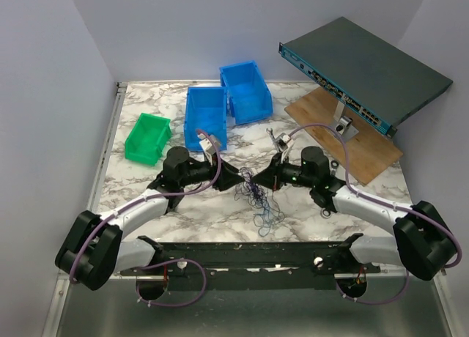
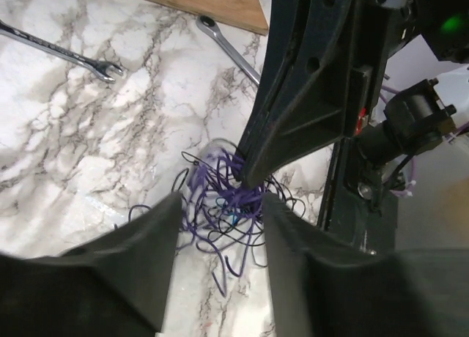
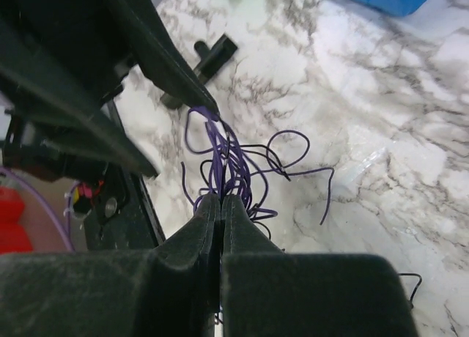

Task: Untangle the cables

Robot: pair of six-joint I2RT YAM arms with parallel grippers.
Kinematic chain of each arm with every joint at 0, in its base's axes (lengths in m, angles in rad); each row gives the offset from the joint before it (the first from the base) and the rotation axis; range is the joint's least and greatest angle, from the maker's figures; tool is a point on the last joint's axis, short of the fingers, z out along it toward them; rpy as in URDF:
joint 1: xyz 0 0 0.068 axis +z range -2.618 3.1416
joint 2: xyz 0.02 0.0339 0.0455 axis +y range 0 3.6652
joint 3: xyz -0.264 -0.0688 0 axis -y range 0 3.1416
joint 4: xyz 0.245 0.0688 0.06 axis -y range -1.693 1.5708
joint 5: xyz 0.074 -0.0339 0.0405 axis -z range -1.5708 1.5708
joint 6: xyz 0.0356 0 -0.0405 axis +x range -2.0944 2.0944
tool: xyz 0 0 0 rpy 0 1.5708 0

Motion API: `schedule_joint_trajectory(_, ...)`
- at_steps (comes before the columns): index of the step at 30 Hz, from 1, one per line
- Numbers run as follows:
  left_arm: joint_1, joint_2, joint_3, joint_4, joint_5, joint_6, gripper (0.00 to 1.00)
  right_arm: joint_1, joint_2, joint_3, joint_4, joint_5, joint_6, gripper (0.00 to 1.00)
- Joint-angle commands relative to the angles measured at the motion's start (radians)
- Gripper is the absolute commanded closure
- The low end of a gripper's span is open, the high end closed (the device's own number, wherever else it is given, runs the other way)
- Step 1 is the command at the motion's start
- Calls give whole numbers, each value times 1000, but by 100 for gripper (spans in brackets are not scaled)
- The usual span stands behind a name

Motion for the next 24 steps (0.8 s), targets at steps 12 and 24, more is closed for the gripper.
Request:
schedule_joint_trajectory(12, 132, 75, -91, 427, 168, -309, 38, 2, -116, -81, 289, 363, 346, 99)
schedule_joint_trajectory(24, 114, 440, -4, 1025, 344, -769, 37, 3, 49, -42, 535, 111, 439, 99)
